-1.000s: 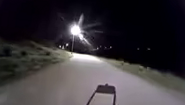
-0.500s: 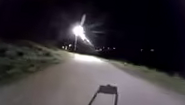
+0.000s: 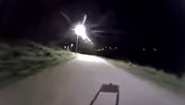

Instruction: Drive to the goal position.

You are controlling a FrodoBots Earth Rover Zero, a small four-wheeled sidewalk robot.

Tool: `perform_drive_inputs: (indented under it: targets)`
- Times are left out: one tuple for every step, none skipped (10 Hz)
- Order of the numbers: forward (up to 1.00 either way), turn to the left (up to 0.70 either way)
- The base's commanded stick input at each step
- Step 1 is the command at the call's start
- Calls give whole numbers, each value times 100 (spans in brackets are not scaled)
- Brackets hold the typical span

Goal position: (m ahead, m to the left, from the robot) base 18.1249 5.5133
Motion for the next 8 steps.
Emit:
perform_drive_inputs:
  targets:
    - [70,0]
    - [70,0]
    - [70,0]
    - [70,0]
    - [70,0]
    - [70,0]
    - [70,0]
    - [70,0]
